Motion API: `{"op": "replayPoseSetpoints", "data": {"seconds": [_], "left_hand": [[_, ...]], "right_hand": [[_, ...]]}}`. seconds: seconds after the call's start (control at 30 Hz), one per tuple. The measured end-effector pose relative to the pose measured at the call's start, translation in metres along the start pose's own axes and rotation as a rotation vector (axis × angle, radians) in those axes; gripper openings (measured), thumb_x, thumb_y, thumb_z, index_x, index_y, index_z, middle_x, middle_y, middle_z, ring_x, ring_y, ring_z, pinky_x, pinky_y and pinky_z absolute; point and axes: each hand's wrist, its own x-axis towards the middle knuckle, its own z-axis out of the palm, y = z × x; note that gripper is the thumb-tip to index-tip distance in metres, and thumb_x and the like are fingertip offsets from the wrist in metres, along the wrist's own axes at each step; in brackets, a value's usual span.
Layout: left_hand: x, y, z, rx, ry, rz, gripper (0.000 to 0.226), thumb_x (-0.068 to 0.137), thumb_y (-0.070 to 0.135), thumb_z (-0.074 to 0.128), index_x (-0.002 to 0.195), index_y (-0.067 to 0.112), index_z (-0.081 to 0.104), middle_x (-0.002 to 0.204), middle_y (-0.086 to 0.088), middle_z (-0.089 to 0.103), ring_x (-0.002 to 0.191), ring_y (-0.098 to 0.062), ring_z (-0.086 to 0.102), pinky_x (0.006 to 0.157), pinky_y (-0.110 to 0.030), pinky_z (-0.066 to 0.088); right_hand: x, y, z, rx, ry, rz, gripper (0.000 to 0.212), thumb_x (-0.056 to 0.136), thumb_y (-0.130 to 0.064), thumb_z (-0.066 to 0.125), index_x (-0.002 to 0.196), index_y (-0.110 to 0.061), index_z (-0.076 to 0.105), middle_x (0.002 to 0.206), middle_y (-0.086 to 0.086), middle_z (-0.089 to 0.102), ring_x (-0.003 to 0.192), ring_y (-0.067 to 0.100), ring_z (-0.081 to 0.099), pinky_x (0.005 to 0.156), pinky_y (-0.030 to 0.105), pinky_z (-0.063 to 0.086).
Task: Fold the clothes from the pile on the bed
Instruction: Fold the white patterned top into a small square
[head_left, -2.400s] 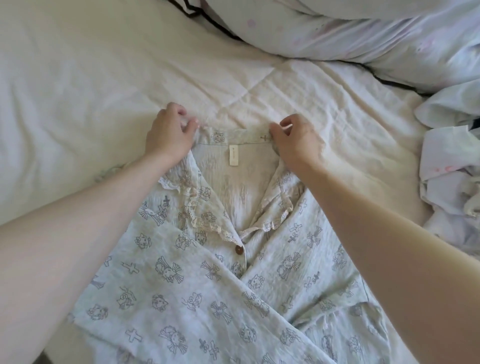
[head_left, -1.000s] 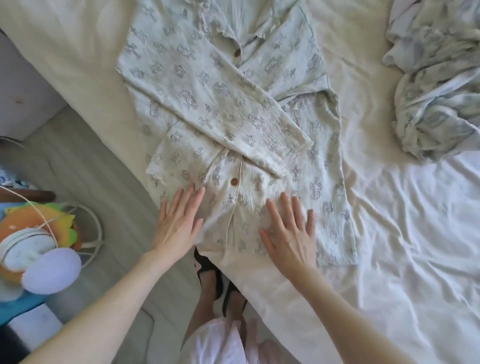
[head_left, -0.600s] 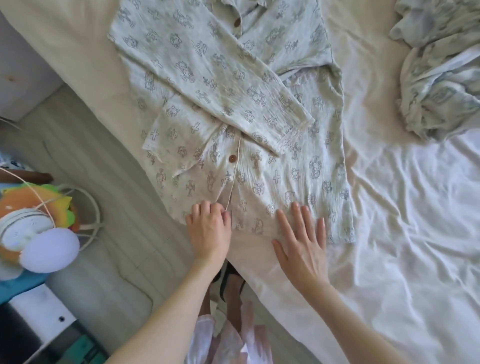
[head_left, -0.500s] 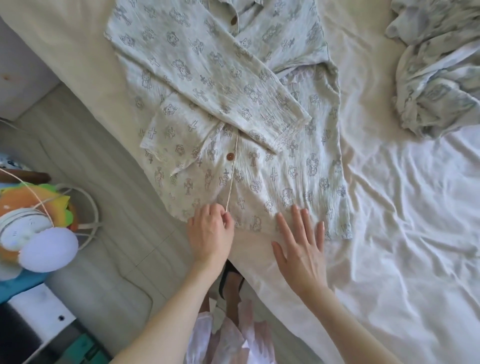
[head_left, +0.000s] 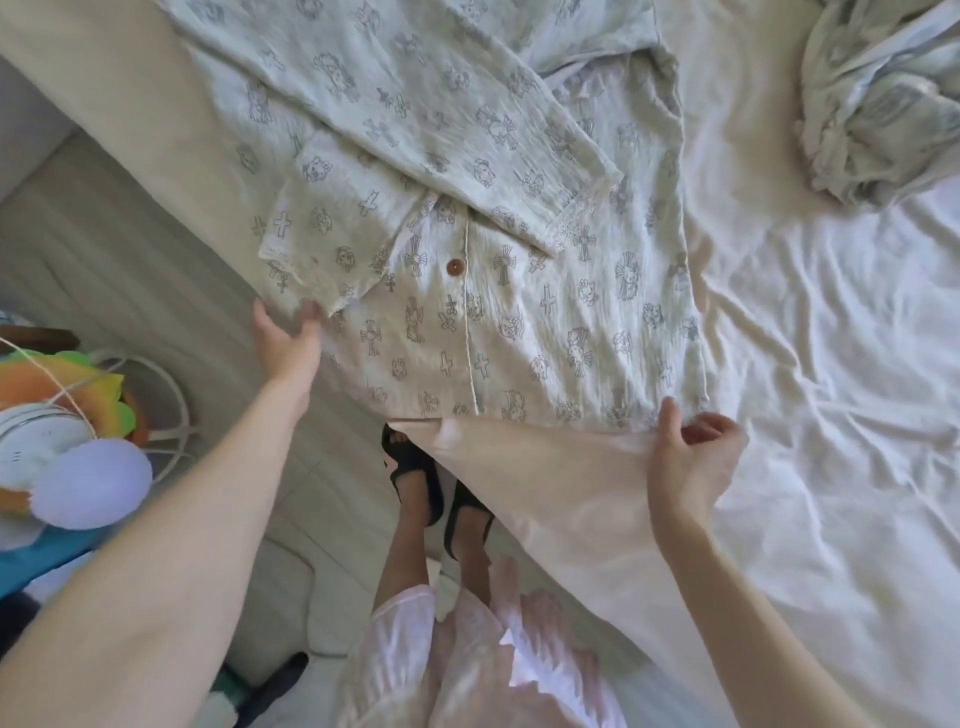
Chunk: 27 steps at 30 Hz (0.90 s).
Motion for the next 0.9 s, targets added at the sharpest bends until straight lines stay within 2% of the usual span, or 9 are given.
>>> {"op": "replayPoseSetpoints", "data": {"seconds": [0.07,0.17,0.23,0.33,0.43,0.57,0.63,0.8,0.9], "left_hand": [[0.016,0.007,-0.003,-0.102,-0.011,0.003,0.068,0.089,0.031,0.062,0.144,0.020,0.024,0.136,0.002,0.044,0.113,-0.009,0.051,0.093,-0.017,0.040],[0.018,0.003,-0.012,-0.116,0.022,-0.056,0.053,0.084,0.031,0.069,0.126,0.013,0.042,0.106,0.006,0.055,0.078,0.002,0.051,0.068,-0.009,0.039],[0.011,-0.008,-0.020,-0.049,-0.050,-0.114,0.042,0.082,0.035,0.071,0.110,0.010,0.051,0.090,0.005,0.057,0.078,-0.009,0.056,0.081,-0.023,0.041],[-0.011,-0.027,-0.036,0.028,-0.143,-0.197,0.050,0.082,0.031,0.072,0.117,0.001,0.054,0.110,-0.008,0.063,0.105,-0.025,0.058,0.096,-0.037,0.042],[-0.039,-0.034,-0.059,-0.109,-0.191,-0.264,0.042,0.086,0.021,0.067,0.122,0.003,0.056,0.113,-0.007,0.064,0.096,-0.021,0.061,0.081,-0.030,0.049],[-0.073,-0.026,-0.093,-0.419,-0.257,-0.313,0.029,0.090,0.015,0.060,0.118,0.010,0.055,0.116,-0.006,0.063,0.104,-0.023,0.060,0.086,-0.037,0.049],[-0.086,-0.016,-0.104,-0.532,-0.275,-0.343,0.023,0.091,0.013,0.058,0.114,0.013,0.056,0.115,-0.008,0.063,0.105,-0.024,0.061,0.092,-0.041,0.049],[-0.108,0.033,-0.116,-0.634,-0.256,-0.401,0.011,0.090,0.010,0.059,0.101,0.011,0.058,0.095,-0.010,0.069,0.086,-0.021,0.067,0.066,-0.034,0.059],[-0.117,0.068,-0.119,-0.600,-0.255,-0.311,0.017,0.089,0.015,0.062,0.105,0.013,0.059,0.098,-0.010,0.068,0.089,-0.023,0.066,0.080,-0.039,0.053]], "right_hand": [[0.009,-0.005,0.005,0.118,-0.014,0.155,0.049,0.088,-0.040,0.062,0.124,-0.013,0.043,0.088,-0.006,0.049,0.083,0.014,0.053,0.077,0.029,0.041],[0.019,-0.019,0.009,0.354,-0.051,0.422,0.043,0.089,-0.032,0.064,0.121,-0.009,0.048,0.084,-0.002,0.048,0.072,0.015,0.051,0.061,0.025,0.046],[0.022,-0.025,0.008,0.450,-0.090,0.531,0.026,0.088,-0.027,0.065,0.103,-0.011,0.052,0.083,0.003,0.048,0.068,0.016,0.049,0.055,0.025,0.045],[0.018,-0.028,0.003,0.510,-0.242,0.671,0.017,0.088,-0.024,0.063,0.082,-0.013,0.051,0.064,0.001,0.045,0.052,0.013,0.044,0.052,0.025,0.040],[0.013,-0.031,-0.003,0.586,-0.327,0.771,0.030,0.090,-0.023,0.059,0.068,-0.016,0.040,0.060,-0.001,0.039,0.051,0.013,0.039,0.055,0.024,0.039],[0.005,-0.039,-0.018,0.777,-0.367,0.796,0.013,0.093,-0.014,0.054,0.083,-0.011,0.047,0.092,0.005,0.059,0.091,0.022,0.061,0.090,0.035,0.049],[0.000,-0.045,-0.025,0.796,-0.395,0.773,0.006,0.095,-0.013,0.051,0.090,-0.009,0.051,0.101,0.004,0.060,0.104,0.022,0.059,0.094,0.037,0.047],[-0.004,-0.074,-0.041,0.561,-0.388,0.486,0.007,0.096,-0.016,0.048,0.095,-0.012,0.053,0.088,0.003,0.056,0.082,0.015,0.057,0.099,0.037,0.044],[-0.006,-0.098,-0.051,0.594,-0.426,0.342,0.019,0.099,-0.017,0.038,0.113,-0.009,0.050,0.094,0.006,0.057,0.079,0.017,0.058,0.088,0.038,0.050]]}}
